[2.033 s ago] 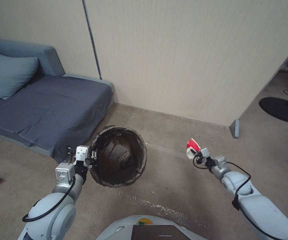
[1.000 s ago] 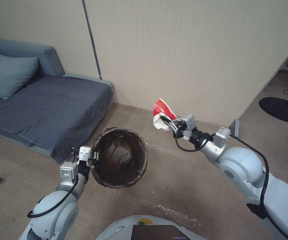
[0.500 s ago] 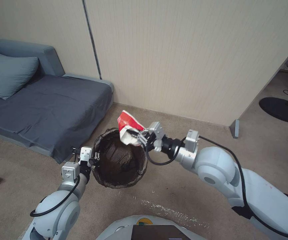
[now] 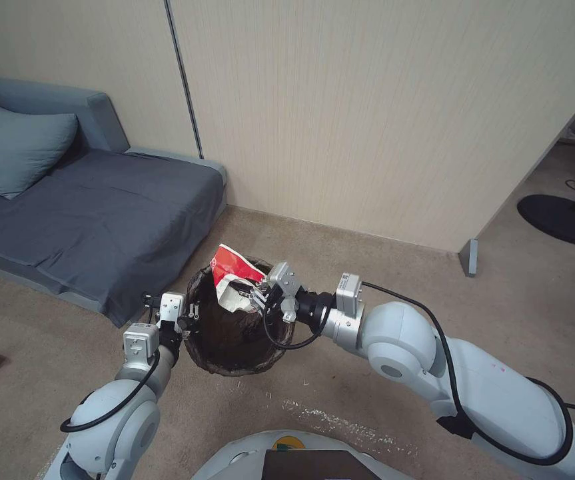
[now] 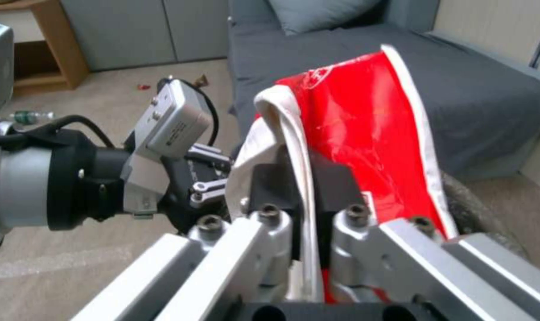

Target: Pick up the trash bin, then pick up the garbage from the floor and place it into the trash bin.

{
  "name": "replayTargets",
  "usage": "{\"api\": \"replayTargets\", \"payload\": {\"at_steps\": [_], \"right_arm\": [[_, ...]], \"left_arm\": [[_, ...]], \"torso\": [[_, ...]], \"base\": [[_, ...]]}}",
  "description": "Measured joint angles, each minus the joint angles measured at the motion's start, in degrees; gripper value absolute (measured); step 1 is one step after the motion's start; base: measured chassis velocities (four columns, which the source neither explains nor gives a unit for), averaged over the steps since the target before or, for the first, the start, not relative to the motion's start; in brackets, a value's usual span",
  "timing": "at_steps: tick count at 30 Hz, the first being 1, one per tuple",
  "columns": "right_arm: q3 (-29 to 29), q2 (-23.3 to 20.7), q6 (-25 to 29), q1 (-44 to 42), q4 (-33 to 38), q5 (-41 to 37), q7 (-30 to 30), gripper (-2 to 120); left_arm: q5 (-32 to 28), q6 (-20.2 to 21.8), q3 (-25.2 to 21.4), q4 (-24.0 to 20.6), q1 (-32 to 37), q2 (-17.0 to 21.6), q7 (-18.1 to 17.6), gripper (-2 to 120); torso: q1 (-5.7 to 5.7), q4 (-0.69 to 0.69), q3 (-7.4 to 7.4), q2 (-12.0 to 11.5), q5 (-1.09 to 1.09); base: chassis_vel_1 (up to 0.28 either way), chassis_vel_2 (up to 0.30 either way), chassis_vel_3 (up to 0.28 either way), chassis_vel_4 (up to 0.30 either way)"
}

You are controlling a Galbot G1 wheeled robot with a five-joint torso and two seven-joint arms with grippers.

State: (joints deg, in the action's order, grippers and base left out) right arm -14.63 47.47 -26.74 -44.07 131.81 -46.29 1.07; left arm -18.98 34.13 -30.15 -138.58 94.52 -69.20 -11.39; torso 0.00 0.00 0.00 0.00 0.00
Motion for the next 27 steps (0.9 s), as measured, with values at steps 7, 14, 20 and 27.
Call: {"api": "replayTargets", "payload": {"at_steps": [7, 14, 20, 27], "right_arm": [[-1.9, 0.5, -1.0, 0.2, -0.2, 0.4, -3.1, 29], [-2.0, 0.6, -1.2, -0.4, 0.0, 0.7, -4.0, 53], [0.0, 0.2, -1.2, -2.5, 0.6, 0.8, -4.0, 77], [6.7, -1.2, -0.8, -5.0, 2.5, -0.1, -3.8, 99]], "left_arm": [[-0.1, 0.0, 0.0, 0.0, -0.1, 0.0, 0.0, 3], [-0.2, 0.0, -0.1, -0.2, -0.1, 0.0, 0.0, 3], [-0.2, 0.0, -0.1, -0.1, -0.1, 0.0, 0.1, 3], [-0.4, 0.0, -0.2, -0.1, -0.3, 0.1, 0.1, 3]], "torso": [[0.0, 0.0, 0.0, 0.0, 0.0], [0.0, 0.0, 0.0, 0.0, 0.0], [0.0, 0.0, 0.0, 0.0, 0.01], [0.0, 0.01, 0.0, 0.0, 0.01]], "base": [[0.0, 0.0, 0.0, 0.0], [0.0, 0.0, 0.0, 0.0], [0.0, 0.0, 0.0, 0.0], [0.0, 0.0, 0.0, 0.0]]}}
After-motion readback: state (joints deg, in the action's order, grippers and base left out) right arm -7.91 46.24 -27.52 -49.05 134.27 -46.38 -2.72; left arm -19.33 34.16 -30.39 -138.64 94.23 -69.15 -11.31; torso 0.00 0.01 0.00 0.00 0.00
